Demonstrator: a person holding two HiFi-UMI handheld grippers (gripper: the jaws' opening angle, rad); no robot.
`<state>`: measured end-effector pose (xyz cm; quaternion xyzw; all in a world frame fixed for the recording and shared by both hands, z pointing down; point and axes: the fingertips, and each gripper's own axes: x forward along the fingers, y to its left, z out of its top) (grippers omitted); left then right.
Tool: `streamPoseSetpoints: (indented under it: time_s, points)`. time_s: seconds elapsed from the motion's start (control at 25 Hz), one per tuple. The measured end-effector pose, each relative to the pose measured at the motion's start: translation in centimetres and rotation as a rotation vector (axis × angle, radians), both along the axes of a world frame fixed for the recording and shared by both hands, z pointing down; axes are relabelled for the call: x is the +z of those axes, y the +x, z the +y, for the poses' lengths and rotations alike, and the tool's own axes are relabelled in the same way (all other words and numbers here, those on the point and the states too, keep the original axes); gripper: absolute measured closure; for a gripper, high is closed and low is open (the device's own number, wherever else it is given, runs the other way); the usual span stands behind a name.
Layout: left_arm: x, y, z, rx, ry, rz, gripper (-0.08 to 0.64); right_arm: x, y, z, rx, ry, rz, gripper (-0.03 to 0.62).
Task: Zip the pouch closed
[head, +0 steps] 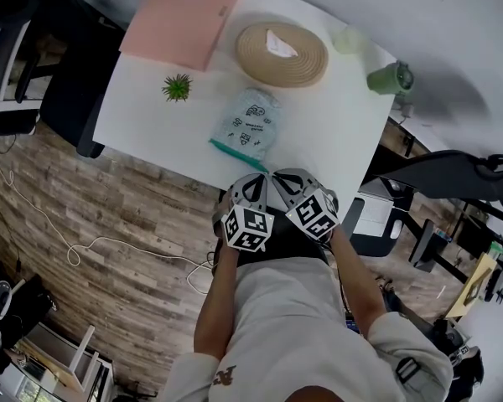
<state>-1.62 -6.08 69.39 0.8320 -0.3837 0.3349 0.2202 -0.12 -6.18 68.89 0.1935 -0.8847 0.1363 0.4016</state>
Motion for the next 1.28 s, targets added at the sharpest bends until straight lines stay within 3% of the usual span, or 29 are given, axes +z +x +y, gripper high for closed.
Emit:
streamPoseSetpoints:
  time_s: [1.28]
  points:
    - [0.1,-4.6,-2.8,-0.077,-0.005,-0.024,0.561,0.0,1.2,-0.8,0.072,-0.001,0.035,0.586]
